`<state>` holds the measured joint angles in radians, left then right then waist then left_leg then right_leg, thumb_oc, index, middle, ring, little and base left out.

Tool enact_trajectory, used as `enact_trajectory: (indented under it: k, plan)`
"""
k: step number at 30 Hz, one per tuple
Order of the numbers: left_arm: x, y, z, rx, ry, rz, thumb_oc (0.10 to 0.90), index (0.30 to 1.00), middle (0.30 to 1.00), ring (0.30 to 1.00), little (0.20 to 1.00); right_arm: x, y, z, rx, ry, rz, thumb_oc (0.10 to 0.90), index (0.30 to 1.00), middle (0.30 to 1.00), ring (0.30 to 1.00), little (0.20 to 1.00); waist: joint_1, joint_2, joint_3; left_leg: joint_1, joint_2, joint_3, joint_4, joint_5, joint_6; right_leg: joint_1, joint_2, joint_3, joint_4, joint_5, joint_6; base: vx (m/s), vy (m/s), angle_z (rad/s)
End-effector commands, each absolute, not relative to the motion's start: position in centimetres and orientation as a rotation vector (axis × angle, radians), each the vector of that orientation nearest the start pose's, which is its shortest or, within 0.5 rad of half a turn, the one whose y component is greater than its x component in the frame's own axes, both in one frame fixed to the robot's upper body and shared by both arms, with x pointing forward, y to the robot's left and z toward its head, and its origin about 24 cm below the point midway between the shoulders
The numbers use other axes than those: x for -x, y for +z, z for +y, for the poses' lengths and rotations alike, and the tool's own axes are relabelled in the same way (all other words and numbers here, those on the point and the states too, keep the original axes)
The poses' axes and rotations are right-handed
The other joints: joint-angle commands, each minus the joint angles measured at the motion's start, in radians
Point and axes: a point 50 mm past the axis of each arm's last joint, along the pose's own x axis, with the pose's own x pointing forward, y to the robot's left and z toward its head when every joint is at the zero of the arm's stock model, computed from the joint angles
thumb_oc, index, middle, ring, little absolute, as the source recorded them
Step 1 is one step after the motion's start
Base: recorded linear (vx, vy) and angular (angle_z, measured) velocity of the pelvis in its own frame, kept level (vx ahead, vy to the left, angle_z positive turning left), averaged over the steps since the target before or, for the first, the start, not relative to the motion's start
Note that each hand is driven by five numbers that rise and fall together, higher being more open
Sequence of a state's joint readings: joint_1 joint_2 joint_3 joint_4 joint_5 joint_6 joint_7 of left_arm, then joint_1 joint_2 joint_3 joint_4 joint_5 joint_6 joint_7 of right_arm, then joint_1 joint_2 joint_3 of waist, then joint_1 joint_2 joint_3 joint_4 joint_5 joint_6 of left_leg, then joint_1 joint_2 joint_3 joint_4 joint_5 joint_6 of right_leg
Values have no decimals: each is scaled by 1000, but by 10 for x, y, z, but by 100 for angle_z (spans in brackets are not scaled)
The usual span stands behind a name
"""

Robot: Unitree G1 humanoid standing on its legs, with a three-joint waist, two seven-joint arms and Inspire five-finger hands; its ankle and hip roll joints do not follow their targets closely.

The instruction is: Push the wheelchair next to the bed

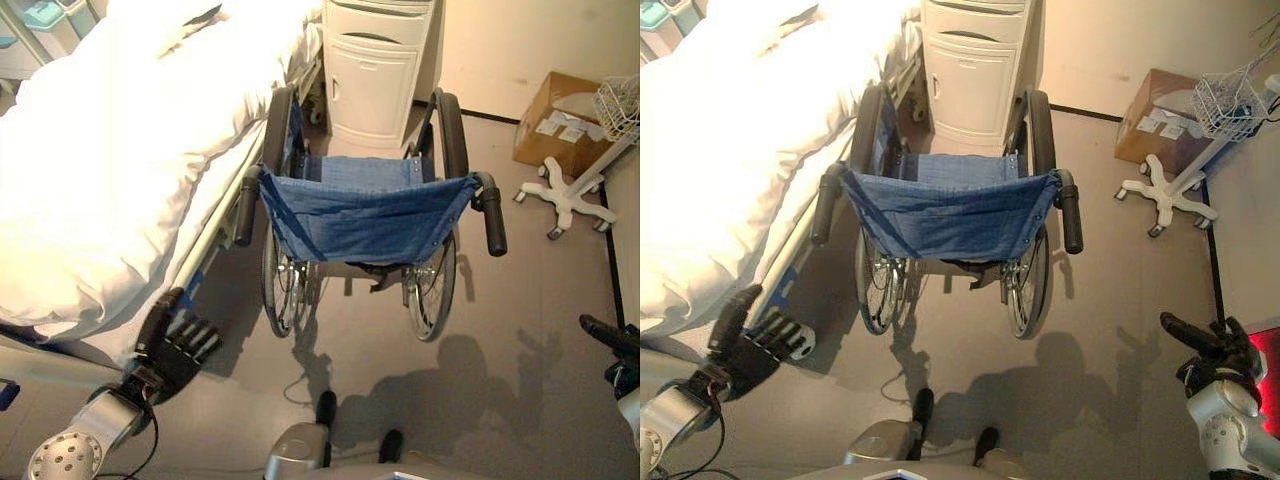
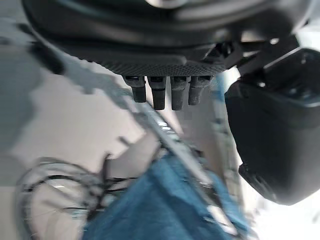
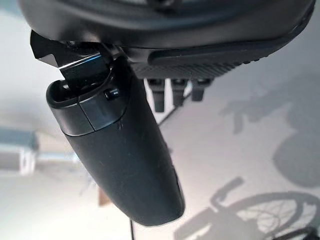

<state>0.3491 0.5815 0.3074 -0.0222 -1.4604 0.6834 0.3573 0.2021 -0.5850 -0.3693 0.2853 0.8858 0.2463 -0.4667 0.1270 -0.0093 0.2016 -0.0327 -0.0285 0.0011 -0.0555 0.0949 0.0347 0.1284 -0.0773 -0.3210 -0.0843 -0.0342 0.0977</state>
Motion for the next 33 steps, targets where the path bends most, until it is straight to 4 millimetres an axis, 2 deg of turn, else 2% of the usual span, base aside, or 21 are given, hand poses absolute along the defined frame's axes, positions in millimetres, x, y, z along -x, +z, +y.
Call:
enact_trajectory:
  k: [1,2,4,6,9,10,14,16,19,25,27,28,31,33]
  plan:
    - [-151,3,296,766,389,804,800,900,900,900,900,-161,19,-388,-263,-961,370,800,900,900,900,900,-7,-4,-54,-5,32,24,34,-15,-98,-81,-4,-26,69,54,13,0,0,0]
    - [-149,-2,296,747,390,820,800,900,900,900,900,-160,14,-386,-270,-959,392,800,900,900,900,900,-7,-5,-56,-3,32,23,32,-14,-98,-80,-4,-27,68,55,13,32,4,-1]
    - [-139,-34,285,709,396,928,800,900,900,900,900,-150,-21,-373,-316,-963,527,800,900,900,900,900,-12,-7,-67,6,30,23,25,-11,-99,-77,-4,-23,64,63,15,50,2,-3]
    - [-130,-61,275,650,405,1019,800,900,900,900,900,-143,-47,-358,-348,-940,654,800,900,900,900,900,-18,-7,-76,12,29,25,18,-12,-97,-75,-1,-17,58,65,11,47,12,-4]
    - [-111,-103,254,639,441,1137,800,900,900,900,900,-125,-90,-327,-408,-880,851,800,900,900,900,900,-30,-5,-93,23,26,30,7,-16,-90,-72,5,-4,47,65,9,27,14,-3]
    - [-110,-105,253,639,443,1140,800,900,900,900,900,-124,-92,-326,-410,-876,861,800,900,900,900,900,-30,-5,-93,24,27,31,6,-17,-90,-72,5,-3,47,65,9,34,21,-1]
    - [-96,-136,237,631,507,1213,800,900,900,900,900,-98,-133,-289,-430,-815,1074,800,900,900,900,900,-46,-3,-105,42,29,45,-6,-26,-86,-69,6,12,35,70,8,22,14,-4]
    - [-90,-146,227,669,528,1234,800,900,900,900,900,-84,-145,-275,-418,-762,1187,800,900,900,900,900,-53,0,-110,47,29,50,-9,-32,-86,-70,5,20,28,74,9,14,30,-7]
    - [-90,-153,226,620,546,1193,800,900,900,900,900,-67,-156,-262,-389,-727,1302,800,900,900,900,900,-61,5,-119,52,31,60,-13,-38,-86,-70,2,27,21,77,11,10,34,-12]
    - [-92,-157,230,531,595,1106,800,900,900,900,900,-51,-165,-244,-301,-574,1408,800,900,900,900,900,-76,13,-132,57,29,71,-18,-48,-82,-77,-2,40,26,73,10,-3,34,-7]
    - [-93,-157,228,516,583,1105,800,900,900,900,900,-51,-166,-240,-286,-537,1420,800,900,900,900,900,-79,14,-135,57,28,71,-18,-50,-81,-78,-3,42,27,70,9,-12,16,-2]
    - [-89,-160,225,552,554,1123,800,900,900,900,900,-53,-167,-237,-241,-469,1421,800,900,900,900,900,-84,15,-138,59,27,74,-19,-54,-78,-80,-3,45,30,68,7,-26,34,-8]
    - [-84,-162,226,488,544,1139,800,900,900,900,900,-62,-166,-234,-118,-330,1370,800,900,900,900,900,-90,16,-142,61,26,78,-19,-57,-75,-80,-5,49,32,66,6,-24,36,-13]
    - [-79,-164,225,482,530,1173,800,900,900,900,900,-65,-166,-230,-72,-292,1352,800,900,900,900,900,-92,16,-144,60,24,79,-18,-58,-74,-82,-7,52,34,65,7,-12,14,-4]
